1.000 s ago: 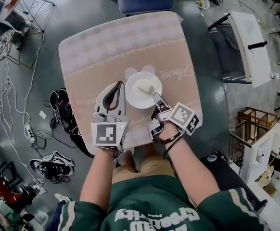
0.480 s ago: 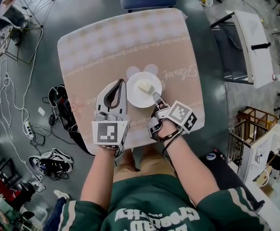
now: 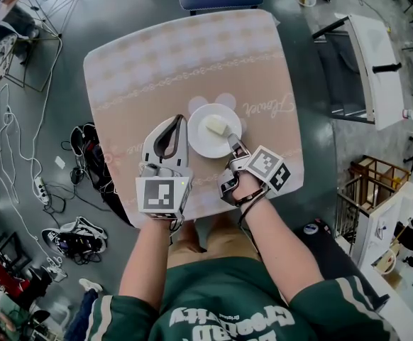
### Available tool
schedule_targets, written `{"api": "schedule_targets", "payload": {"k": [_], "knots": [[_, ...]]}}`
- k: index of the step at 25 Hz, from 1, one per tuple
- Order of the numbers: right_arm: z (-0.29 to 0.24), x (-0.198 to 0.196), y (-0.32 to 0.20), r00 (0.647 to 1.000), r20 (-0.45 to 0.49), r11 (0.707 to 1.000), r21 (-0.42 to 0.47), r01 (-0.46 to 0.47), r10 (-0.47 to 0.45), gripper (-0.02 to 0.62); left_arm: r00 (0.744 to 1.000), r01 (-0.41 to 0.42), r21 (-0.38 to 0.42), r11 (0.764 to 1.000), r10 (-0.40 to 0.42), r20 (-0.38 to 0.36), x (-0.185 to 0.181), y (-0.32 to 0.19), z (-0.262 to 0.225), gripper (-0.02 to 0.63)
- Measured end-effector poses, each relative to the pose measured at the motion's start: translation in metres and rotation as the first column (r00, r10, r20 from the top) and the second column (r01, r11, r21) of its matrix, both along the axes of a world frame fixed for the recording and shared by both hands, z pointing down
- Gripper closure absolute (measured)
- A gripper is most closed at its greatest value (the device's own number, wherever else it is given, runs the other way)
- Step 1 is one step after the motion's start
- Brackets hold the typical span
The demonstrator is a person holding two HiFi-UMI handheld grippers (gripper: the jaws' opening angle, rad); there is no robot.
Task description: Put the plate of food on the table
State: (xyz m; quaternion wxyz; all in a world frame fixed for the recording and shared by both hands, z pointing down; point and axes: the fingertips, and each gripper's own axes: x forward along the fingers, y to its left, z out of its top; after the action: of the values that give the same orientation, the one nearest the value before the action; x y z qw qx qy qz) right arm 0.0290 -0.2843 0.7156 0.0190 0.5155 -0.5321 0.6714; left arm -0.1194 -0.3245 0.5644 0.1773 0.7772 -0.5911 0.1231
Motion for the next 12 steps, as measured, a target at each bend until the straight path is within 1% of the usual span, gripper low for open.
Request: {"api": "schedule_targets", "payload": {"k": [4,5,7,9,12], "knots": [[0.004,0.001,0.003,0.999,-0.042,1.0,-0.023,0.014,-0.015,0.551,1.0,0.0,0.003,1.0,0.0,-0.011,0.001,0.001,0.001,0.597],[0.004,0.003,0.003,0.999,-0.051,1.0,-0.021,0.015,-0.017,0.538,1.0,0.003,-0.001,1.0,-0.003,-0.008,0.001,0.0,0.0,0.597],[0.005,0.006,0.003,0.998,-0.062,1.0,-0.019,0.013,-0.014,0.482,1.0,-0.004,0.0,1.0,0.004,-0.008,0.002,0.001,0.0,0.597],[0.006,0.011,0.005,0.997,-0.074,1.0,-0.02,0.012,-0.014,0.472,1.0,-0.003,-0.002,1.0,0.003,-0.009,0.003,0.001,0.0,0.597],[0.008,0.021,0.007,0.991,-0.128,1.0,-0.016,0.024,-0.026,0.451,1.0,0.001,-0.011,1.0,-0.002,-0.005,0.003,0.001,0.001,0.597]]}}
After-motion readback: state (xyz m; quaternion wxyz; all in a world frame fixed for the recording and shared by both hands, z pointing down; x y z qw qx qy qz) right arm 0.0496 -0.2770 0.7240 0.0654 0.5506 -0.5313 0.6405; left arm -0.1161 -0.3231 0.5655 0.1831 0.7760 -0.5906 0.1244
